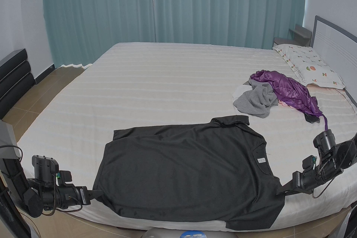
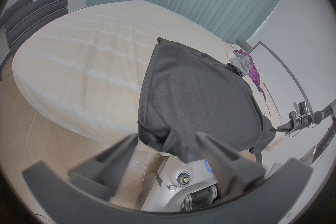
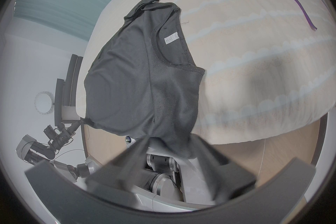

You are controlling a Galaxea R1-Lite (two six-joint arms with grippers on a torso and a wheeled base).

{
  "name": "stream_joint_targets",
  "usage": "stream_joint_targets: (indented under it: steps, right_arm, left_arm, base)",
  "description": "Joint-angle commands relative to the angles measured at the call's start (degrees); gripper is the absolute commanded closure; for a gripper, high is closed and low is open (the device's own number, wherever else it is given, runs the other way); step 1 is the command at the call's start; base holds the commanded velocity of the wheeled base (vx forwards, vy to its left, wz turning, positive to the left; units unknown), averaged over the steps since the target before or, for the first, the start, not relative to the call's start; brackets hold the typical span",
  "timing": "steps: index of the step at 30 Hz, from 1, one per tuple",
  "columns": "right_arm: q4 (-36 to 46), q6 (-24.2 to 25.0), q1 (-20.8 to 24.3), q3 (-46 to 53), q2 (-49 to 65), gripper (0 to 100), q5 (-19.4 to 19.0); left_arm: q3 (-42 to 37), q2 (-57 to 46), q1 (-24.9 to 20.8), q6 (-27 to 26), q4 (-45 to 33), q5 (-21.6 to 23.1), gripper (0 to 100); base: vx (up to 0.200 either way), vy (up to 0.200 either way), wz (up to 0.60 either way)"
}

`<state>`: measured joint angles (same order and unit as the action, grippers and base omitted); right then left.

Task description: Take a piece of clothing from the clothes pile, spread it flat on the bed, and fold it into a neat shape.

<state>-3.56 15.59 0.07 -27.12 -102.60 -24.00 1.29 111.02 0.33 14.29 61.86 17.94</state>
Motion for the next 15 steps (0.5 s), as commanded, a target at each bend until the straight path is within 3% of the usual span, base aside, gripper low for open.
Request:
stream_joint_targets:
  steps: [1, 5, 9, 15]
  right_arm:
    - [-0.92, 0.67, -0.34, -0.21, 1.43, 0, -0.34]
    - [-5.14, 3.48, -0.86, 0.05, 4.33, 0, -1.31]
    - [-14.99, 7.52, -0.34, 2.25, 4.95, 0, -1.31]
    - [-27.03, 12.01, 0.45, 6.12, 4.69, 0, -1.22]
  left_arm:
    - [0.03, -0.19, 0.11, 0.39, 0.02, -0.01, 0]
    - [0.11, -2.83, 0.64, 2.94, 0.55, -0.01, 0]
    - [0.64, -7.66, 0.37, 9.18, 0.81, 0.07, 0]
    - [0.91, -10.91, 0.29, 13.13, 0.72, 0.16, 0]
  base:
    - [0.0, 0.0, 0.0]
    - [0.0, 0.0, 0.0]
    - [0.0, 0.0, 0.0]
    - [0.0, 0.0, 0.0]
